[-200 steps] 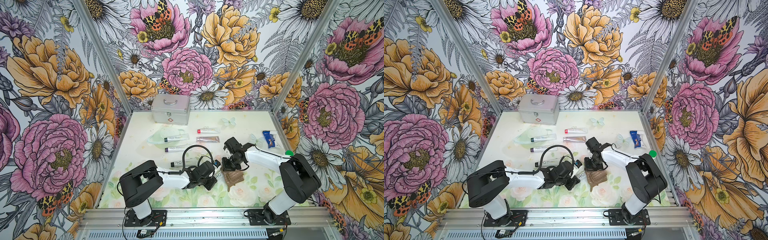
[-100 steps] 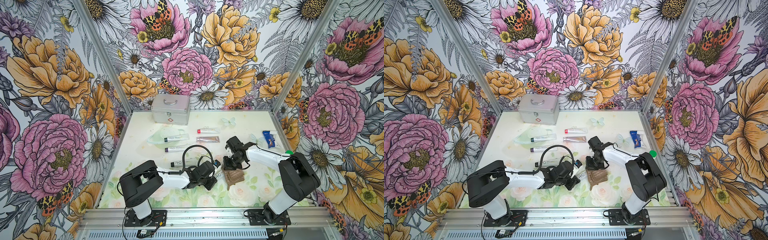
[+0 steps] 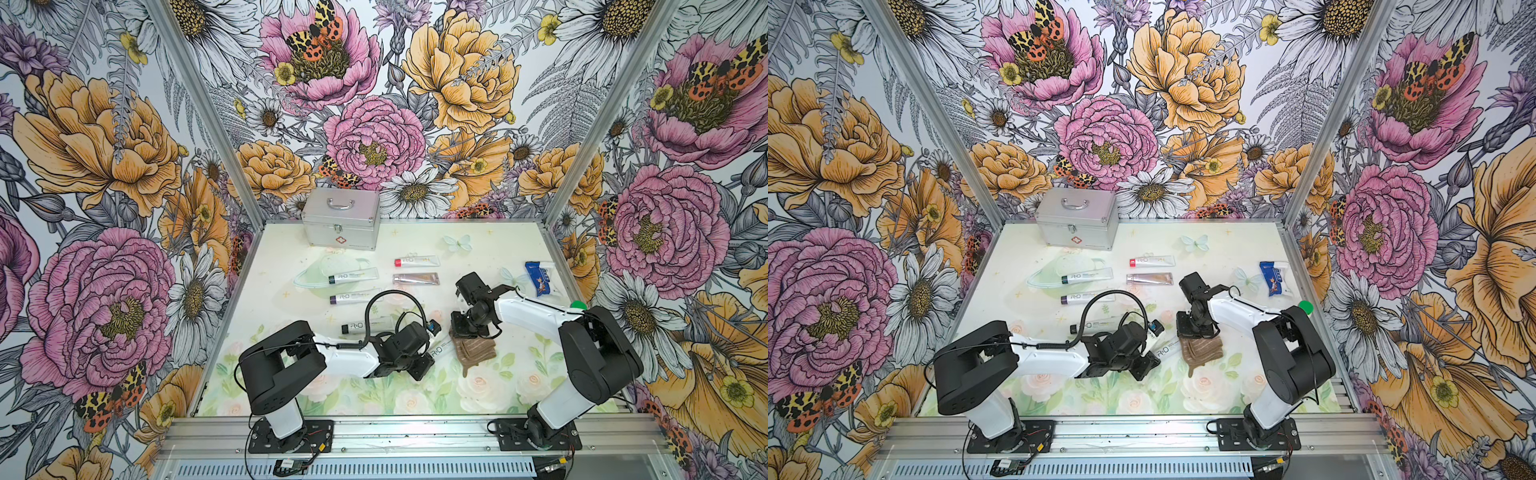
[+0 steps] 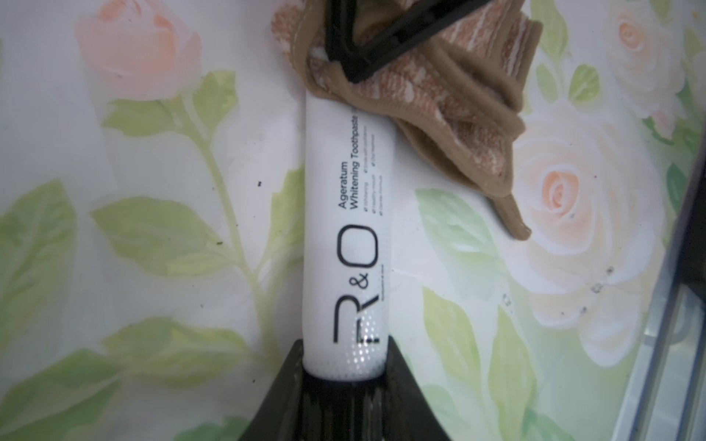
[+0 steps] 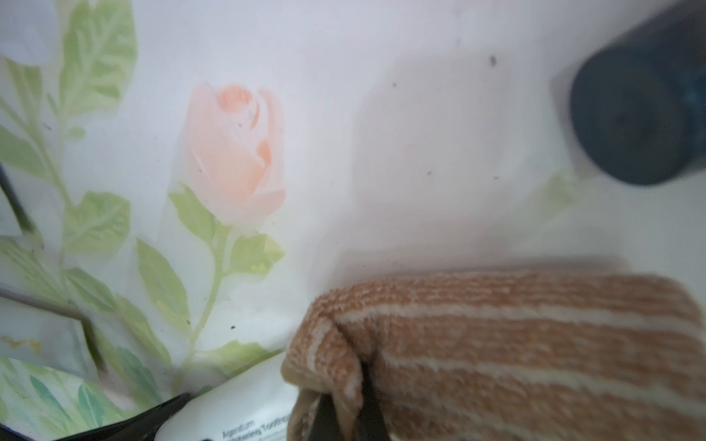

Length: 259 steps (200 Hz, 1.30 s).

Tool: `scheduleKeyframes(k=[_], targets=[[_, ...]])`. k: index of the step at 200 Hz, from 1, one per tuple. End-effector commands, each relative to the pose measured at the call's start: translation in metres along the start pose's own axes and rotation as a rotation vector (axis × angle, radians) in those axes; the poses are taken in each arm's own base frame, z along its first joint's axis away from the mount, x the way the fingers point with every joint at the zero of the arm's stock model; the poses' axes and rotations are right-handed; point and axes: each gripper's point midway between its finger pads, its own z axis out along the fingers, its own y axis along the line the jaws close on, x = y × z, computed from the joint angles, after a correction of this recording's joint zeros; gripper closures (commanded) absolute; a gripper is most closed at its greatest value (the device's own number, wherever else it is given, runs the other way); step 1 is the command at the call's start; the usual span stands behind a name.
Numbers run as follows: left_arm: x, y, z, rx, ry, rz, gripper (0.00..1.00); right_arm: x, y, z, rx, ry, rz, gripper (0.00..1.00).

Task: Wipe the surface of the toothpaste tube
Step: Wipe the dirt from the toothpaste tube.

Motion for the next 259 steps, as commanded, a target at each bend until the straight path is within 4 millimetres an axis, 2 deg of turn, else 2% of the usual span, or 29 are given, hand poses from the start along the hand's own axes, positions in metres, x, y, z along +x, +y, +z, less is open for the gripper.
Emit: scheduleKeyframes(k=[1, 23, 50, 125, 155, 189, 220, 259], targets=[[-0.004, 0.002, -0.003, 0.002, -0.017, 0.002, 0.74, 0.045, 0.017, 0.007, -0.036, 0.139, 0.001, 1.0], [-0.004, 0.002, -0.004, 0.003, -0.019, 0.001, 0.74, 0.056, 0.023, 0.007, -0.044, 0.151, -0.011, 1.0], [-0.005, 0.002, -0.004, 0.002, -0.021, 0.002, 0.73, 0.06, 0.008, 0.014, 0.004, 0.165, -0.006, 1.0], [-0.003, 0.004, -0.008, -0.006, -0.028, -0.001, 0.74, 0.029, -0.054, 0.02, 0.137, 0.134, 0.076, 1.0], [-0.003, 0.004, -0.01, -0.005, -0.029, -0.001, 0.74, 0.021, -0.056, 0.018, 0.143, 0.119, 0.087, 1.0], [-0.001, 0.006, -0.013, -0.014, -0.034, -0.003, 0.74, 0.023, -0.062, 0.012, 0.174, 0.111, 0.086, 1.0], [-0.001, 0.006, -0.011, -0.013, -0.03, -0.003, 0.73, 0.034, -0.045, 0.012, 0.129, 0.131, 0.067, 1.0], [-0.003, 0.004, -0.009, -0.01, -0.031, 0.002, 0.74, 0.047, -0.003, 0.015, 0.053, 0.157, 0.008, 1.0]])
